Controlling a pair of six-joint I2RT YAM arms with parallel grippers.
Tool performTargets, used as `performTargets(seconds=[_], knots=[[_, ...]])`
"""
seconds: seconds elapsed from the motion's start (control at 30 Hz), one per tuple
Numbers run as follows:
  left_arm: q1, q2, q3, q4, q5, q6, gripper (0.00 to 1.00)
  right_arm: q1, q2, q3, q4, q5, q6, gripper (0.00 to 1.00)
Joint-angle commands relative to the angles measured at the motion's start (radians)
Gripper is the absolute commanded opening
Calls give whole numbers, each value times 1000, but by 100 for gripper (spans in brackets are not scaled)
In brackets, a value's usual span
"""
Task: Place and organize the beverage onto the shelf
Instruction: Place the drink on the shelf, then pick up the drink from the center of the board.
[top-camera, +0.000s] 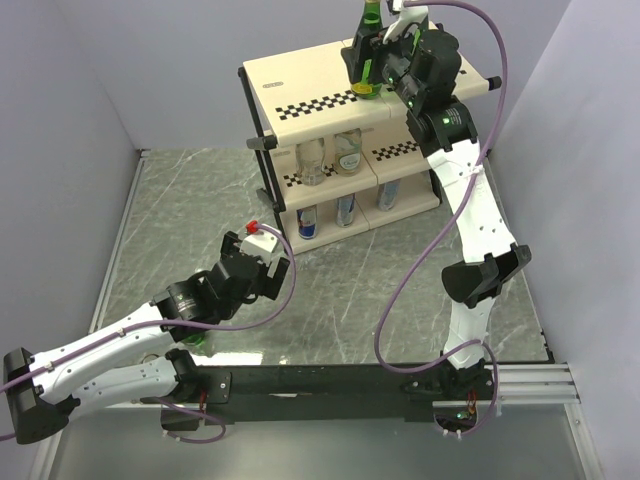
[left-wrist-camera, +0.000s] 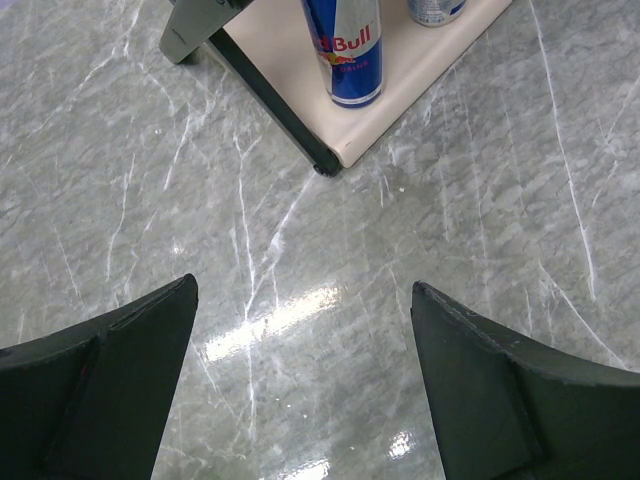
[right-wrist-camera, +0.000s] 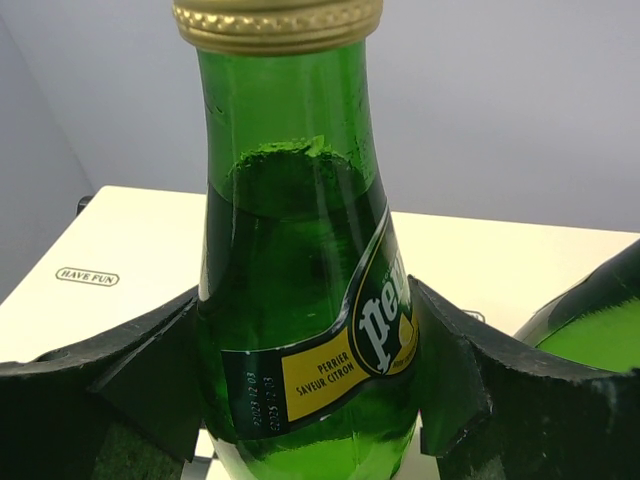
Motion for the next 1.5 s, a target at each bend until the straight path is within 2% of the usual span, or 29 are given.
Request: performTargets(seconds=[0.0,0.23,0.37,0.47,0.63,1.47], knots=[[-2,2,-1,7,-12,0,93,-11,-46,30,204,7,13,36],[-2,-3,1,9,-7,0,93,-11,-59,2,202,10,14,56],[-2,-3,1,7,-7,-2,93,-10,-68,-13,202,11,16,73],[-4,-1,2,7,-7,-2,93,-10,-71,-13,202,14,17,80],[-2,-4,2,6,-4,-3,93,-10,-79,-13,197,13,19,84],[-2,-30,4,12,-1,-11,93,-10,-192,12,162,16,16,88]])
